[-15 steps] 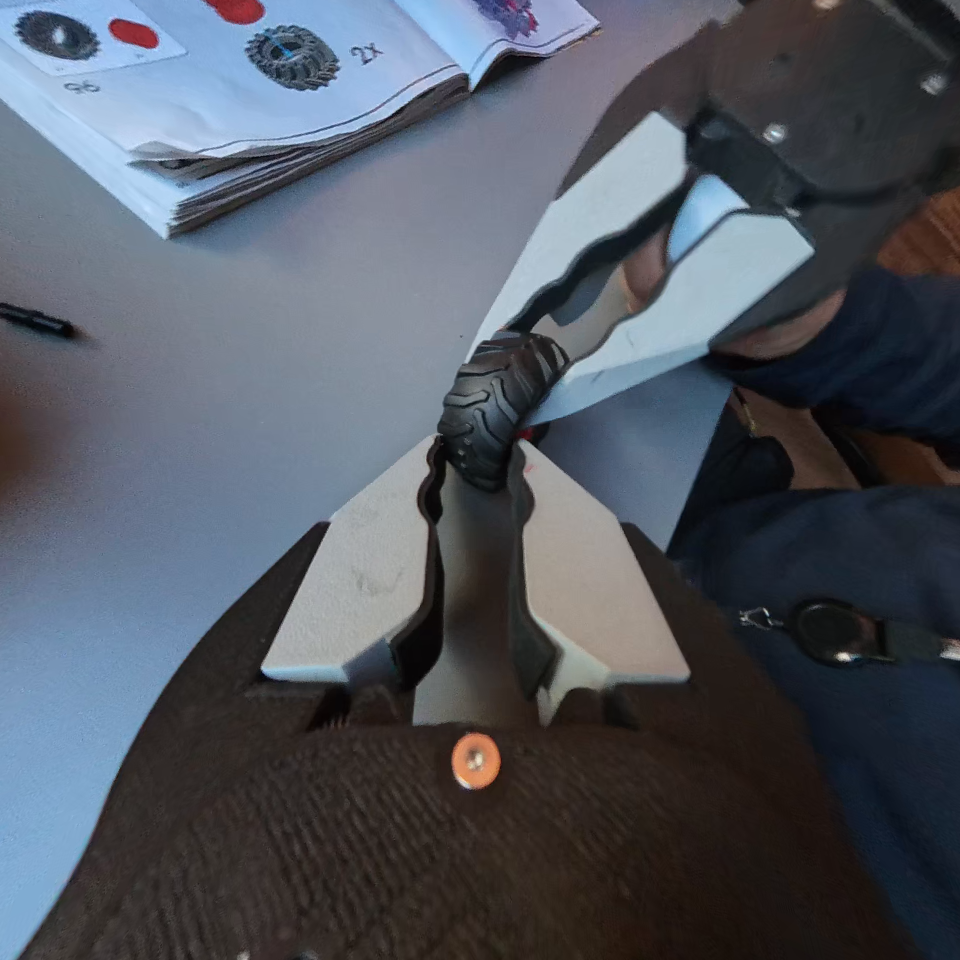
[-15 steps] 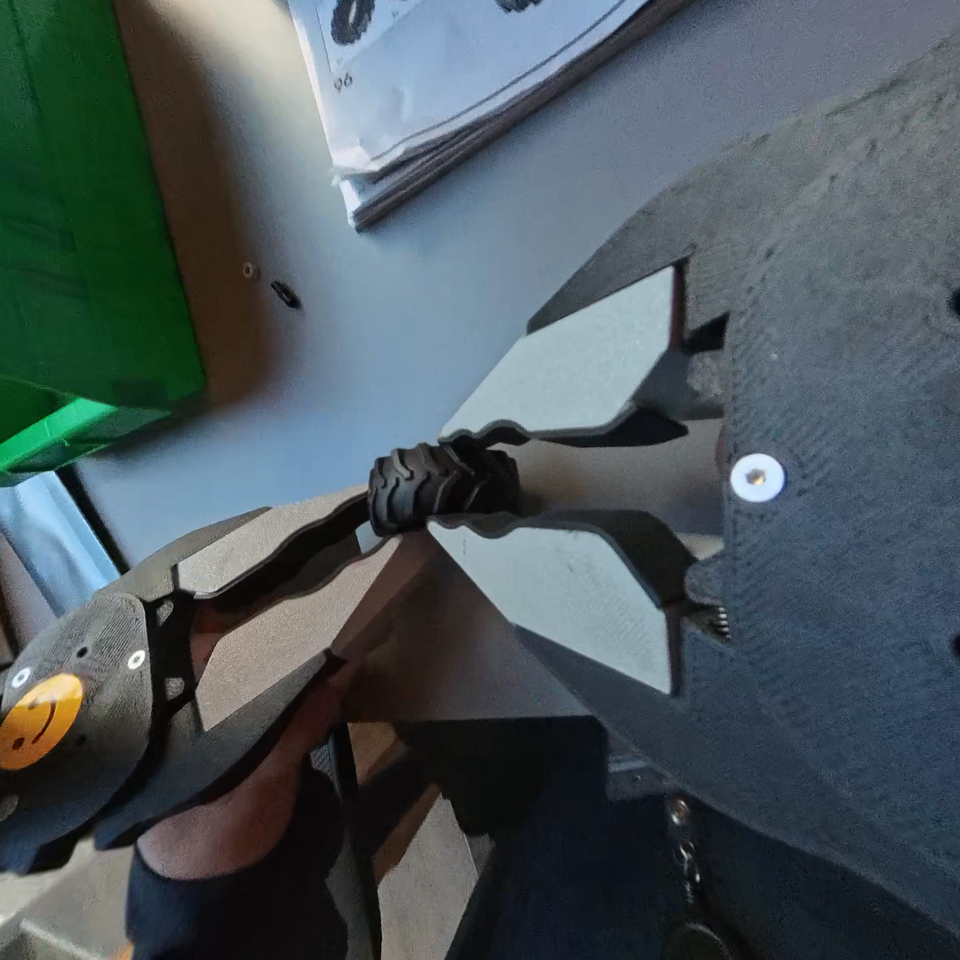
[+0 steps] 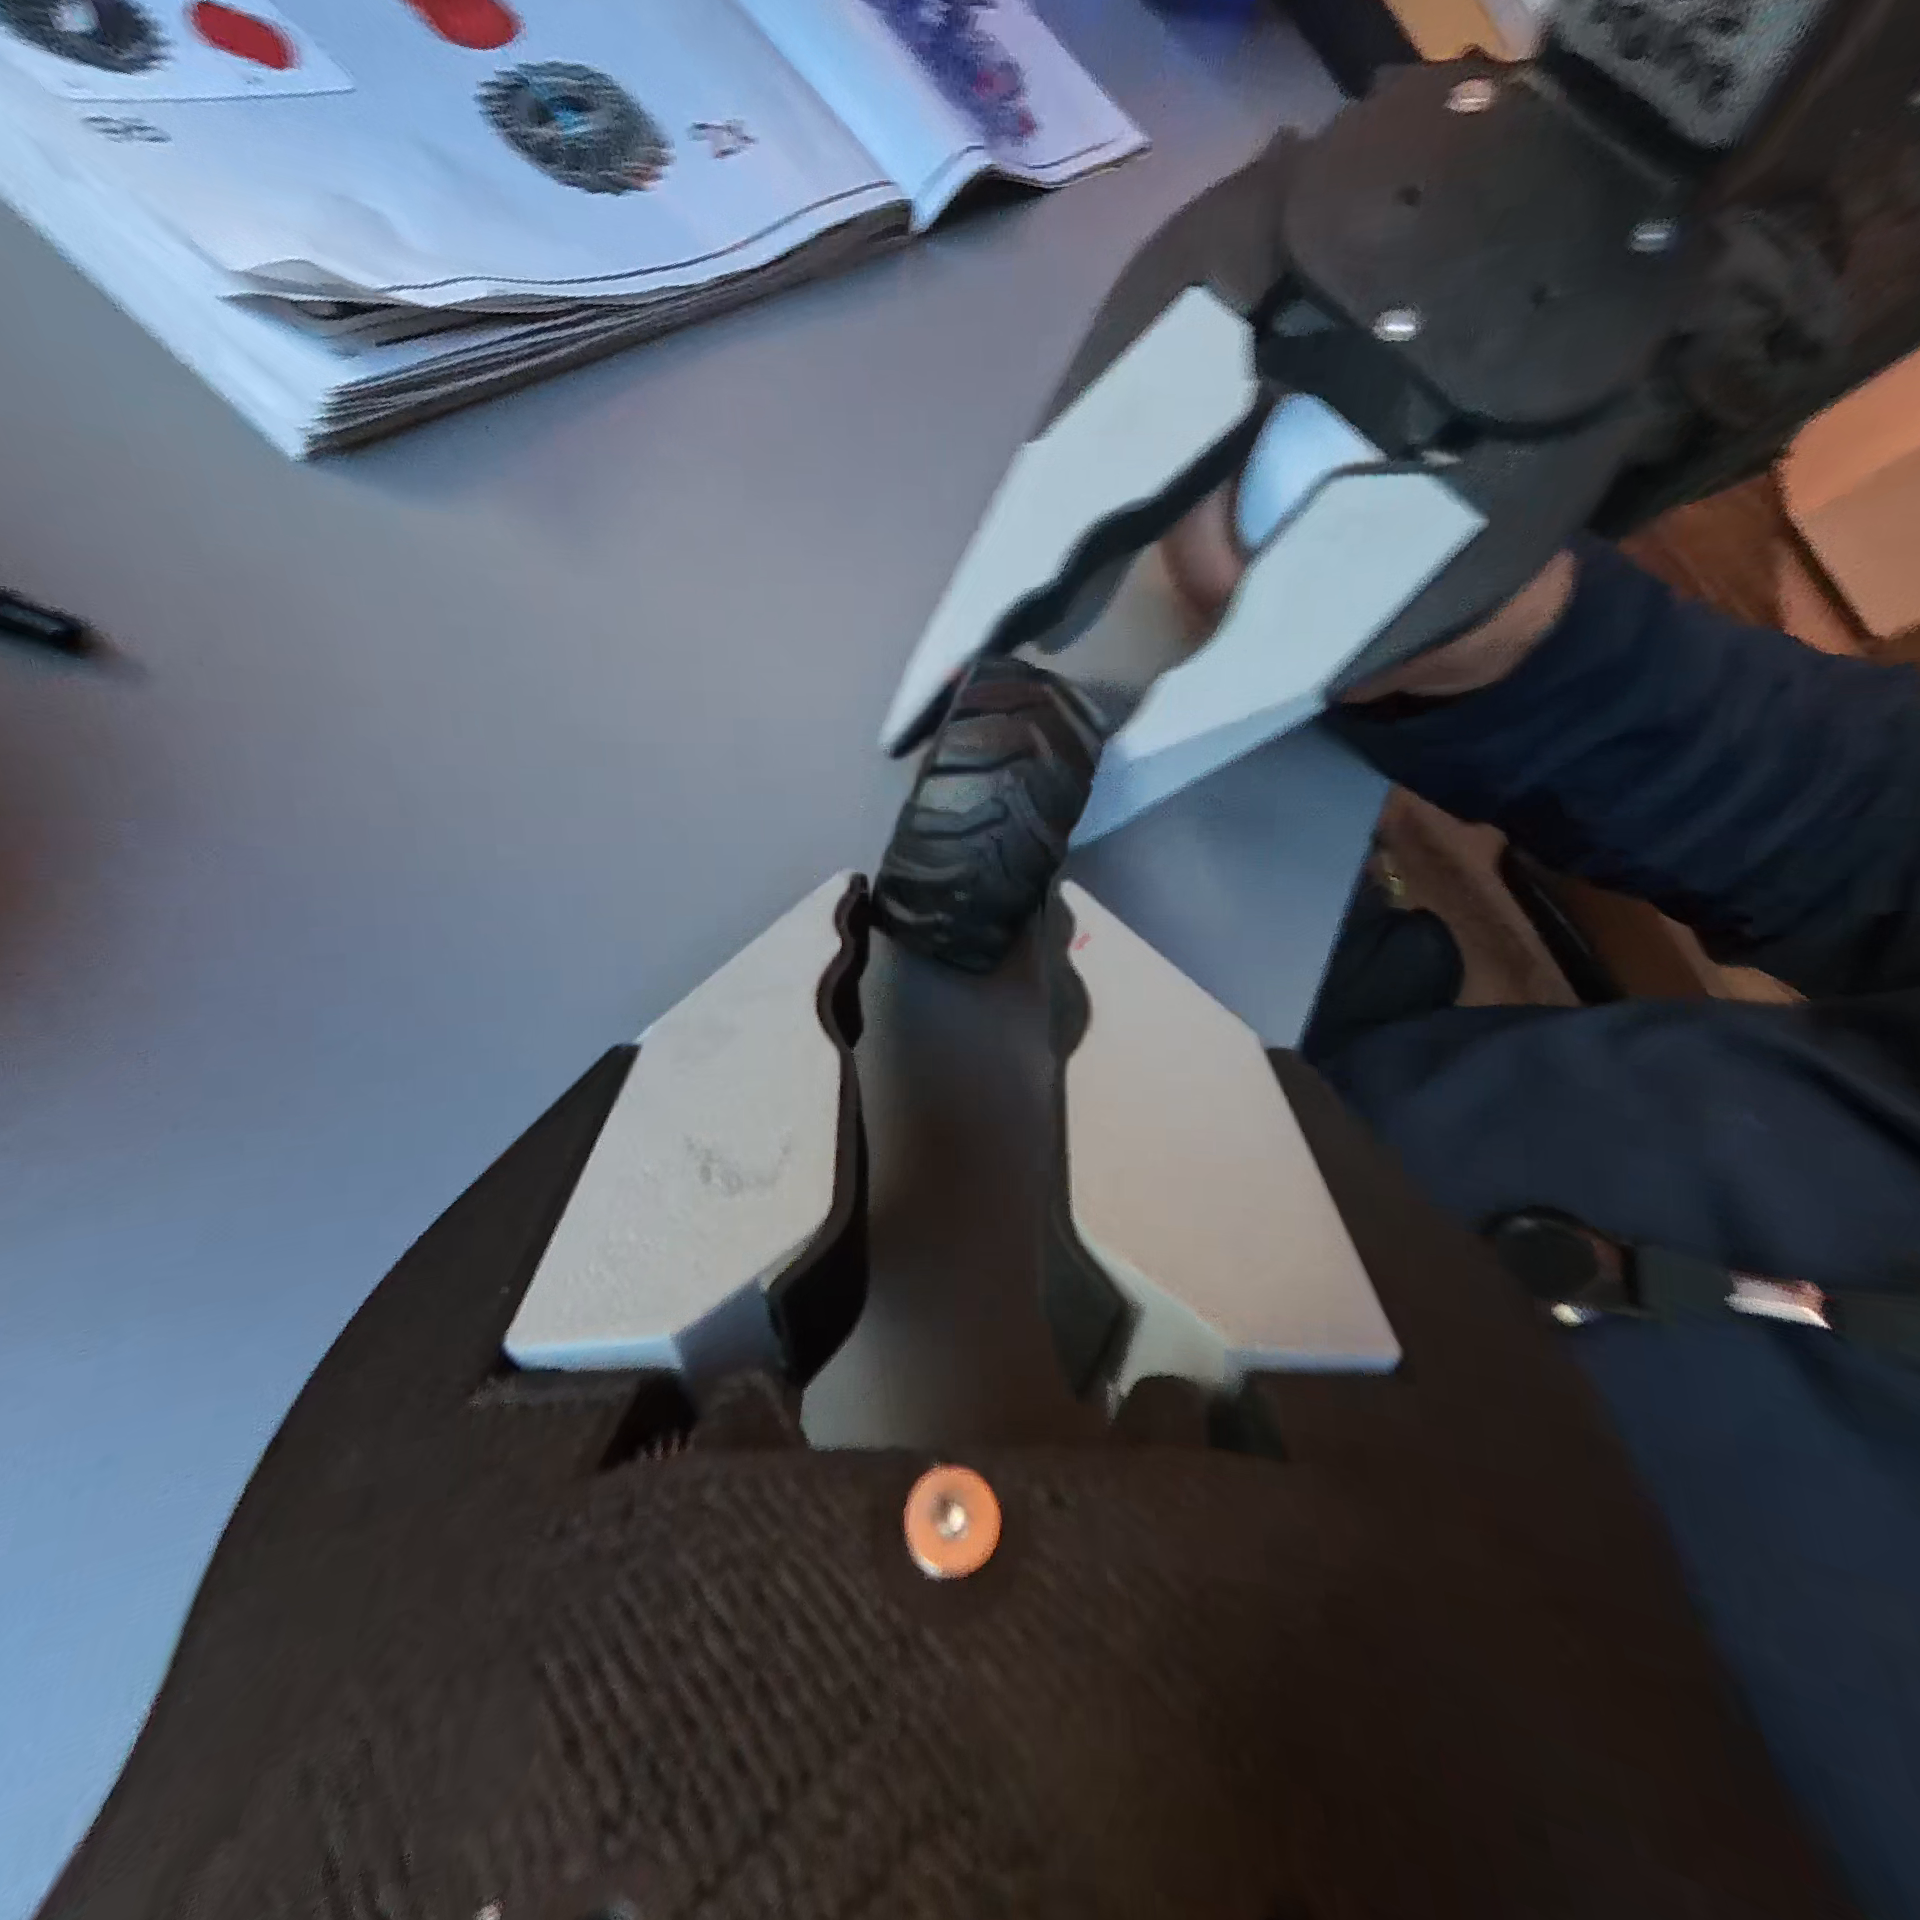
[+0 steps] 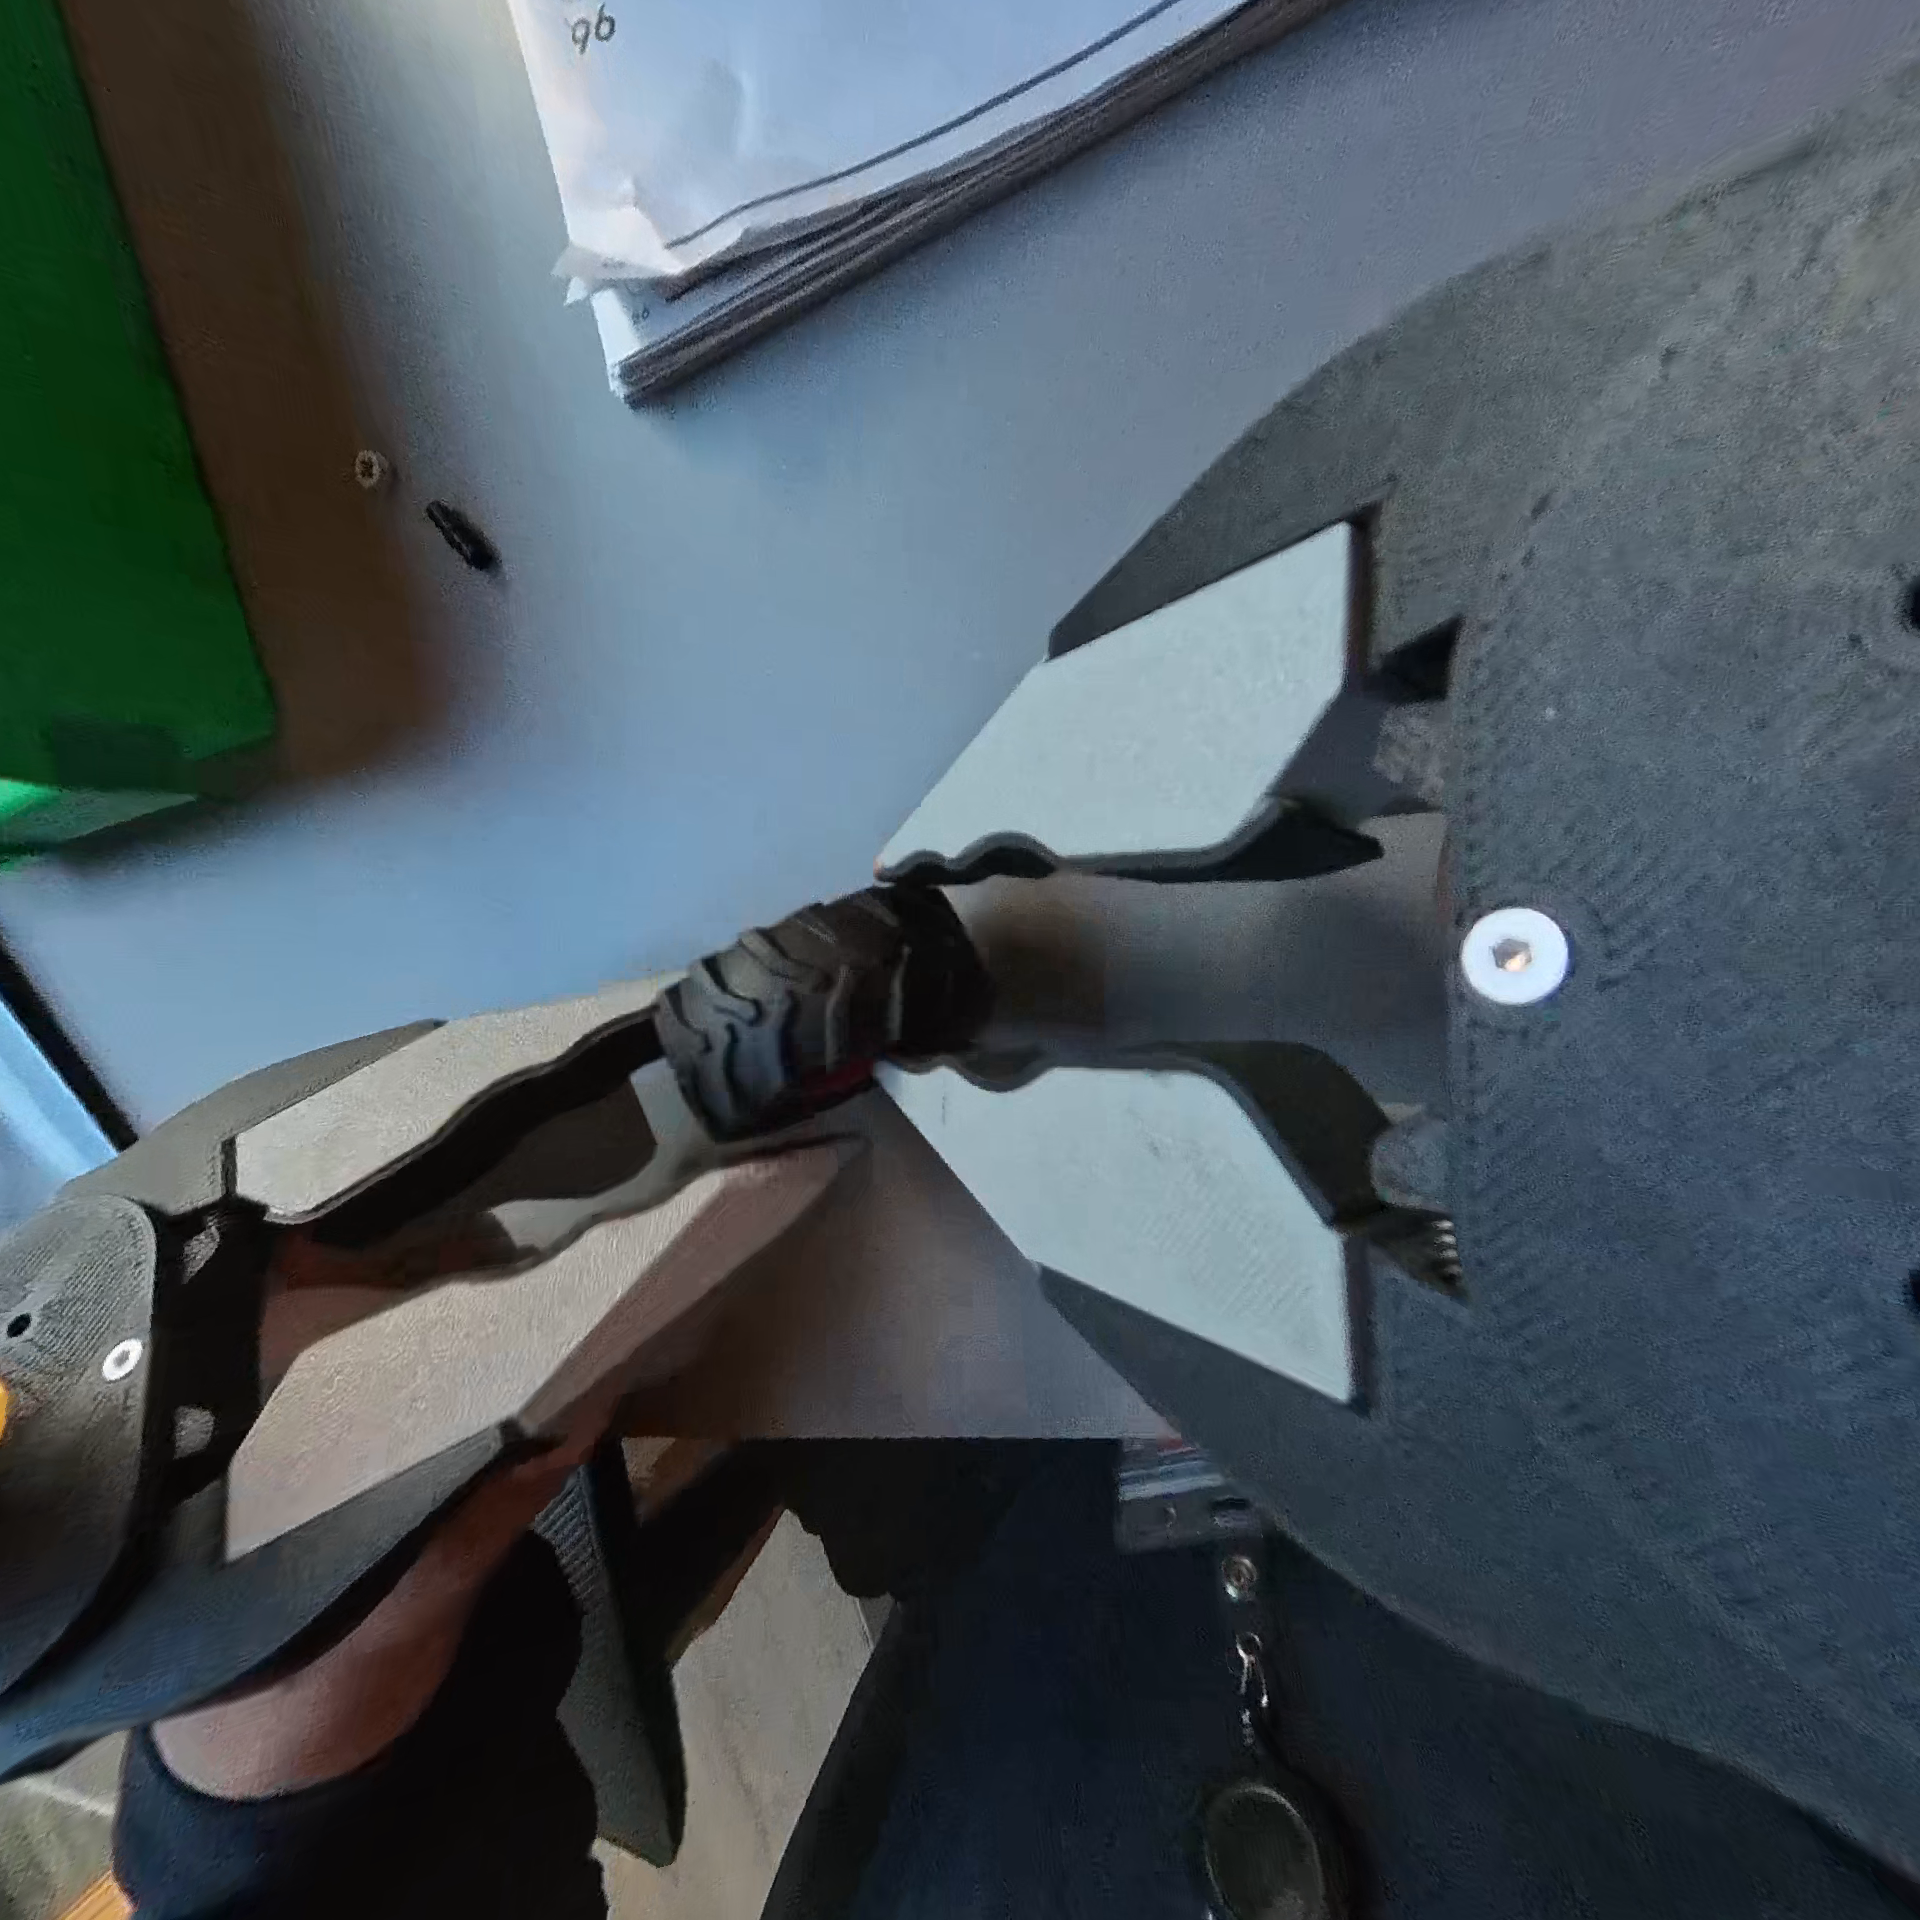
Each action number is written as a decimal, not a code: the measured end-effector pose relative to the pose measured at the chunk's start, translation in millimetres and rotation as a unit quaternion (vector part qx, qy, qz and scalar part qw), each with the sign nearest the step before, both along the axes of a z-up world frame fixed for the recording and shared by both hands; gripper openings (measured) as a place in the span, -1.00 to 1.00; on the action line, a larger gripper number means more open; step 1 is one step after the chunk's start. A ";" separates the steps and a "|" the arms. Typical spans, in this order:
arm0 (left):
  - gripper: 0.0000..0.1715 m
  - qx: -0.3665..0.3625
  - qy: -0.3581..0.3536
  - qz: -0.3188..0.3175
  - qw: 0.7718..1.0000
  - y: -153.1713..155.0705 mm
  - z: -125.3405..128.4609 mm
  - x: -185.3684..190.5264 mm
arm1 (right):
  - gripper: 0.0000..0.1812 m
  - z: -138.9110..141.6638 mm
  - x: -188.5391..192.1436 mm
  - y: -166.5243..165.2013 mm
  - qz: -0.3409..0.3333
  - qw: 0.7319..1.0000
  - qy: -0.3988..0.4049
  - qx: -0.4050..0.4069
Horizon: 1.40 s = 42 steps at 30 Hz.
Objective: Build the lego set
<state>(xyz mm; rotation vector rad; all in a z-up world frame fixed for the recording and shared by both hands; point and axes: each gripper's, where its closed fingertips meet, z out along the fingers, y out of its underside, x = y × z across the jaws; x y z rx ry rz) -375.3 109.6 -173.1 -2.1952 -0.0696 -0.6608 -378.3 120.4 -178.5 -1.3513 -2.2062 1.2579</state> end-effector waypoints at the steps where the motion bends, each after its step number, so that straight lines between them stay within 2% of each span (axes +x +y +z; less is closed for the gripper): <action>1: -0.57 0.006 -0.003 -0.013 1.000 -2.9 2.1 2.1 | -0.71 -0.2 -0.8 -0.6 0.002 1.000 0.004 0.008; 2: -0.54 0.010 0.001 -0.022 1.000 -6.7 3.3 1.2 | -0.72 -0.1 -1.0 -0.6 0.001 1.000 0.008 0.014; 5: -0.64 0.026 0.017 -0.036 0.999 -16.8 7.3 -4.2 | -0.72 0.0 -0.1 -0.8 0.005 1.000 0.013 0.019; 10: -0.60 0.025 0.063 -0.054 0.996 -10.2 2.9 -1.8 | -0.72 0.6 -1.8 -2.9 0.013 1.000 0.003 0.002; 11: -0.71 0.020 0.089 -0.047 0.995 -7.6 -0.5 -5.4 | -0.71 0.5 -2.1 -2.6 0.011 1.000 -0.002 -0.003; 17: -0.74 0.018 0.122 -0.023 0.992 -2.9 -2.1 -10.0 | -0.75 -0.4 -2.8 -1.3 0.014 0.999 0.021 0.037; 22: -0.75 0.005 0.140 0.024 0.990 3.1 -5.2 -22.6 | -0.75 1.0 -13.8 3.5 -0.032 0.996 0.050 0.073; 24: -0.73 -0.001 0.108 0.009 0.994 1.1 -6.1 -19.3 | -0.73 2.9 -11.9 1.2 -0.023 0.999 0.032 0.029; 26: -0.73 -0.032 -0.025 -0.019 0.999 -3.0 -1.6 -7.8 | -0.73 9.7 -2.4 -2.8 -0.006 0.996 -0.035 -0.085; 27: -0.73 -0.046 -0.075 -0.026 0.996 -3.5 1.0 -6.6 | -0.72 15.3 -1.5 2.7 -0.019 0.991 -0.051 -0.123; 28: -0.72 -0.067 -0.088 -0.027 0.993 -4.0 -2.0 -10.7 | -0.77 19.6 -3.2 12.4 -0.043 0.989 -0.045 -0.133; 29: -0.70 -0.090 -0.081 -0.031 0.992 -5.0 -7.1 -16.4 | -0.84 20.5 -4.3 22.8 -0.067 0.991 -0.035 -0.115; 30: -0.69 -0.102 -0.084 -0.035 0.991 -5.8 -7.0 -19.6 | -0.81 17.2 -4.4 33.6 -0.093 0.992 -0.033 -0.077; 31: -0.68 -0.104 -0.077 -0.032 0.991 -5.1 -5.9 -24.4 | -0.63 13.0 -4.2 42.0 -0.116 0.992 -0.037 -0.038; 32: -0.57 -0.092 -0.064 -0.023 0.993 -3.0 -1.9 -29.4 | -0.56 11.1 -2.7 43.0 -0.123 0.991 -0.041 -0.013; 33: -0.33 -0.082 -0.054 -0.014 0.995 -2.4 2.6 -32.5 | -0.57 11.3 -1.0 38.9 -0.118 0.992 -0.040 0.001; 34: -0.21 -0.083 -0.043 -0.006 0.996 -4.9 4.4 -34.8 | -0.58 11.8 0.0 34.4 -0.113 0.993 -0.035 0.015; 36: -0.14 -0.074 -0.018 0.011 0.997 -9.9 7.6 -39.9 | -0.59 12.2 -1.3 29.9 -0.110 0.993 -0.017 0.046; 39: -0.28 -0.053 0.013 0.008 0.998 -23.9 18.1 -41.1 | -0.65 13.6 -3.3 27.2 -0.096 0.992 0.011 0.085; 42: -0.35 -0.045 0.068 0.019 0.996 -44.0 29.0 -56.4 | -0.50 19.2 -5.6 25.4 -0.092 0.989 0.051 0.108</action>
